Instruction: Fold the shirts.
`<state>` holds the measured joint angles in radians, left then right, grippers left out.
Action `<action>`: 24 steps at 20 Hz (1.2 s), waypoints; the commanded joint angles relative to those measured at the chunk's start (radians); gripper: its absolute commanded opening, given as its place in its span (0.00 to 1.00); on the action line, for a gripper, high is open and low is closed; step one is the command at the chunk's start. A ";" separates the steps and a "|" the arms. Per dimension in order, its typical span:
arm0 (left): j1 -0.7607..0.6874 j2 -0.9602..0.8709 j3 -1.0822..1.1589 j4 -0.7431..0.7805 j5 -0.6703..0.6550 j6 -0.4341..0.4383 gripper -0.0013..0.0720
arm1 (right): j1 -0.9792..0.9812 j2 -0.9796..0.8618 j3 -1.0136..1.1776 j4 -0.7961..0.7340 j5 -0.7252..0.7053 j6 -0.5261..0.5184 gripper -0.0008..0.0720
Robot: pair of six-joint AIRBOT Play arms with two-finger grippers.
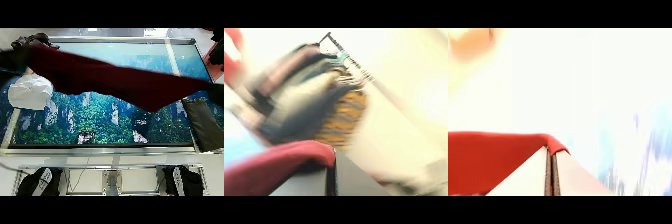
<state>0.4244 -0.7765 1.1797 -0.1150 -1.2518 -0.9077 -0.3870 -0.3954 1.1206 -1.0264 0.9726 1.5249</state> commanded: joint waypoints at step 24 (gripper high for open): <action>-0.386 -0.862 0.219 1.298 0.605 -0.484 0.03 | 0.251 -1.020 -0.047 0.238 -0.485 -0.232 0.05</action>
<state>0.0677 -1.4734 1.3785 1.1255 -0.7998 -1.3449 -0.1638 -1.2625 1.1038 -0.8364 0.6937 1.3098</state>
